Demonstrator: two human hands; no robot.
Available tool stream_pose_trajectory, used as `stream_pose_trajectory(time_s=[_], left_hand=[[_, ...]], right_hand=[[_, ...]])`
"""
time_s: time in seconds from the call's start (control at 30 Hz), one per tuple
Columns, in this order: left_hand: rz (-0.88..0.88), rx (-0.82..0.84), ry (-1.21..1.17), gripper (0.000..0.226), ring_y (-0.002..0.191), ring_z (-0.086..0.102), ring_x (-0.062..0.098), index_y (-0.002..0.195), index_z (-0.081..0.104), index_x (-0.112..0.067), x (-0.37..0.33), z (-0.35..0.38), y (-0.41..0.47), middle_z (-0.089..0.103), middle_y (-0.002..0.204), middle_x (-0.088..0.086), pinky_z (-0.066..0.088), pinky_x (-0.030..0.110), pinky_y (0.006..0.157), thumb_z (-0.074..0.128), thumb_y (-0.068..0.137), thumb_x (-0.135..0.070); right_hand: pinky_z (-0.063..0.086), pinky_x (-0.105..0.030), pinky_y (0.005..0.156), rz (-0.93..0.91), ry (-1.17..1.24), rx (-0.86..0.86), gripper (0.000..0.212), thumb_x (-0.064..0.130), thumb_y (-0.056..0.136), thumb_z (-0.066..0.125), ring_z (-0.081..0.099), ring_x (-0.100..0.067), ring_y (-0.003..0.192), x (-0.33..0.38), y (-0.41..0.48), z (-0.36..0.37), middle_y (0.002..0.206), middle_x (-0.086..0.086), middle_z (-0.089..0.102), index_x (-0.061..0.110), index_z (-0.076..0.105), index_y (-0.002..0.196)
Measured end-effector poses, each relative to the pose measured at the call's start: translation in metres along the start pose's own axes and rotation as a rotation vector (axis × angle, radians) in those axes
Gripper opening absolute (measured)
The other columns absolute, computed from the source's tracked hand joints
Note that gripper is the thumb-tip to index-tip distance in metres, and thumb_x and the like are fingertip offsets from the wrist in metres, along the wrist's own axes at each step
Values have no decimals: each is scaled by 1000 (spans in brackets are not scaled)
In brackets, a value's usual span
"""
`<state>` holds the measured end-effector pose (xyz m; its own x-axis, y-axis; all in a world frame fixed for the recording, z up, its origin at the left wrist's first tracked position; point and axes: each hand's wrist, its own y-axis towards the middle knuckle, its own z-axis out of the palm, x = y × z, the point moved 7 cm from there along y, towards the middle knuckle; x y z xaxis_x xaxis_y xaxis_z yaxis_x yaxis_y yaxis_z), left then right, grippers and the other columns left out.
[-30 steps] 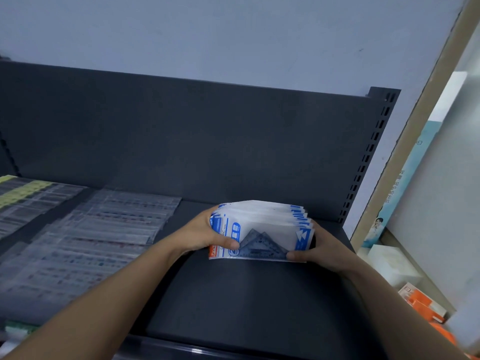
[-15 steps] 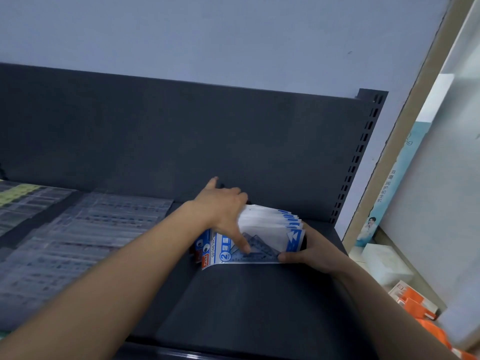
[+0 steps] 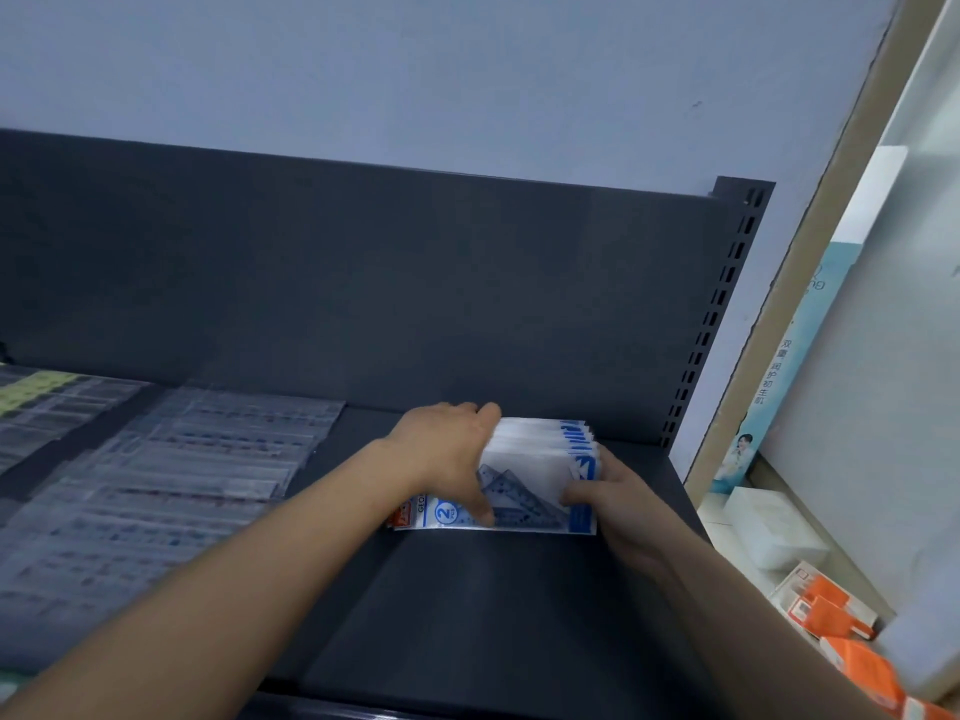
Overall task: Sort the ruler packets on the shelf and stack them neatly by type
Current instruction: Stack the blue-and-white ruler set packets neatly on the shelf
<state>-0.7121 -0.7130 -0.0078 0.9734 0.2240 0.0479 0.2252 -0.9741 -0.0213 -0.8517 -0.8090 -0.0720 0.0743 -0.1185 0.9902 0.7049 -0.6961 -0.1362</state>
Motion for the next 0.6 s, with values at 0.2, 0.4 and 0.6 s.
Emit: stream_pose_trajectory(time_s=[0.2,0.4,0.6], left_hand=[[14,-17,-3,86,105,51,20,113,39,-18,0,2,-5,53,113,-1,41,31,71,82,53,-61],[49,-1,-1,88,106,50,20,120,37,-17,-1,4,-7,52,112,-1,41,31,69,85,56,-55],[78,35,-147,95,106,51,15,130,38,-27,16,0,-7,51,114,-7,48,36,84,82,54,-61]], right_hand=[[54,-38,82,-17,33,38,65,-22,81,45,63,-28,106,-2,-4,5,118,-10,65,16,48,133],[54,-27,80,-67,-173,79,86,-21,81,53,64,-15,104,3,-7,5,116,4,63,32,27,142],[51,-30,90,-21,-314,96,101,-4,73,77,61,-14,109,10,-2,-2,127,0,59,20,17,151]])
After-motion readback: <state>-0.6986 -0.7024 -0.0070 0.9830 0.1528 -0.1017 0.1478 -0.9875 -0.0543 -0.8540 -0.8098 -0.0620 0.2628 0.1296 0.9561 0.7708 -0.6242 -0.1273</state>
